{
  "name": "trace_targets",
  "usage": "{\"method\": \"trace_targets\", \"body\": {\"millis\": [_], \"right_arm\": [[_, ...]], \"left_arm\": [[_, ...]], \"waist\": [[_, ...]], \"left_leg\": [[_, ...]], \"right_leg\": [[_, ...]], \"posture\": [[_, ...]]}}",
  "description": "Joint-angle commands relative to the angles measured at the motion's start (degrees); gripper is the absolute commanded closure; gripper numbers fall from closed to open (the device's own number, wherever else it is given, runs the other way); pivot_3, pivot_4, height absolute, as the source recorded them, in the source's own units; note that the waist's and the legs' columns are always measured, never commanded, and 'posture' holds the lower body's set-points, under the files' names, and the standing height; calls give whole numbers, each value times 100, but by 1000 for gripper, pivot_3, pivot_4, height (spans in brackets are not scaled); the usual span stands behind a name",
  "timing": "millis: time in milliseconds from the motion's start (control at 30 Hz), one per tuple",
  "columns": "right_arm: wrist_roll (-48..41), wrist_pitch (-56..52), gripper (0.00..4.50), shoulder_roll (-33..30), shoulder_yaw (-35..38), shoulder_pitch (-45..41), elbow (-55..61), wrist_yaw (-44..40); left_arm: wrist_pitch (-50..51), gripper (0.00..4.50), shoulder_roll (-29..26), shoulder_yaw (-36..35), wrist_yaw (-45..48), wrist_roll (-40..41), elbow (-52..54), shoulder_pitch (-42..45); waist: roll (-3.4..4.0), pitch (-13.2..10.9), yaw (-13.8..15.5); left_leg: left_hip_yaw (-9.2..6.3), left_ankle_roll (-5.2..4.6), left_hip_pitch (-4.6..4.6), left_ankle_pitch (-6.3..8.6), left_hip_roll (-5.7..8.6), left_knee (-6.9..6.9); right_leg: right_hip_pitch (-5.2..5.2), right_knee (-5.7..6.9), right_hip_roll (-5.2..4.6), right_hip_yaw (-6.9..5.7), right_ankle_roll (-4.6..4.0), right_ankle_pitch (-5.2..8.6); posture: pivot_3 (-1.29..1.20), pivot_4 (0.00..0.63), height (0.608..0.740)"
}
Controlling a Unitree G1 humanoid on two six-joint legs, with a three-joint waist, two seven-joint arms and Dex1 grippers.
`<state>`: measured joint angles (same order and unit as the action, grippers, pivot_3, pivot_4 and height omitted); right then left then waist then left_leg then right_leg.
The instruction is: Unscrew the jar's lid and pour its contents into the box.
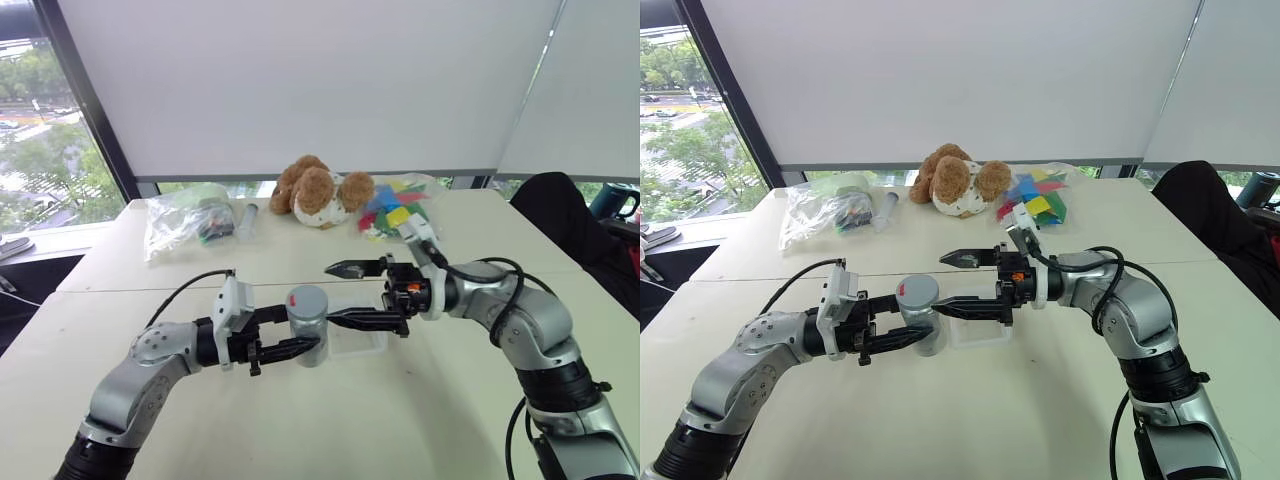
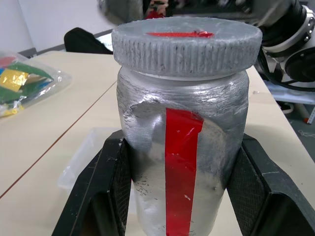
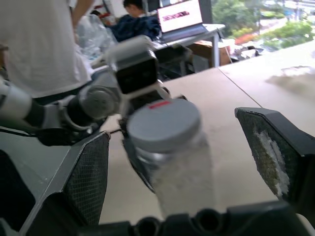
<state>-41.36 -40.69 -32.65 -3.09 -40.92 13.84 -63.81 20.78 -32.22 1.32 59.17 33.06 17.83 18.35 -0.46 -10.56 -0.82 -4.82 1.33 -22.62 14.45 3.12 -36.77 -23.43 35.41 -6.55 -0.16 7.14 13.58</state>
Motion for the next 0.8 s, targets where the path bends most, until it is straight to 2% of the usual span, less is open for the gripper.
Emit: {"method": "trace_targets", "body": {"millis": [33,433,567,600,800], "right_arm": [[-28,-30,69,145,-60,-276,239,215],[481,278,69,534,-650,-443,-65,252],[414,357,1920,670,-612,-475,-100,202],[345,333,2185,707,-570,-479,-78,204],[-631,-299,2166,920,4,-461,62,303]], "left_arm": [[-120,2465,44,-7,3,30,184,36],[-124,2465,149,51,4,-22,143,107],[-111,2465,166,61,-18,-32,199,60],[-106,2465,159,54,-26,-29,216,38],[-105,2465,95,9,-18,-26,235,-50]], "waist": [[0,0,9],[0,0,14],[0,0,10],[0,0,10],[0,0,11]], "left_leg": [[0,0,0,0,0,0],[0,0,-1,0,2,0],[0,0,-1,0,3,0],[-1,0,0,0,2,0],[-1,0,0,0,2,0]], "right_leg": [[0,0,0,0,0,0],[0,-1,-1,0,0,0],[0,-1,-1,0,0,0],[0,-1,-1,0,0,0],[0,0,-1,0,0,0]], "posture": [[0,150,740],[0,150,740],[0,150,740],[0,150,740],[0,150,740]]}}
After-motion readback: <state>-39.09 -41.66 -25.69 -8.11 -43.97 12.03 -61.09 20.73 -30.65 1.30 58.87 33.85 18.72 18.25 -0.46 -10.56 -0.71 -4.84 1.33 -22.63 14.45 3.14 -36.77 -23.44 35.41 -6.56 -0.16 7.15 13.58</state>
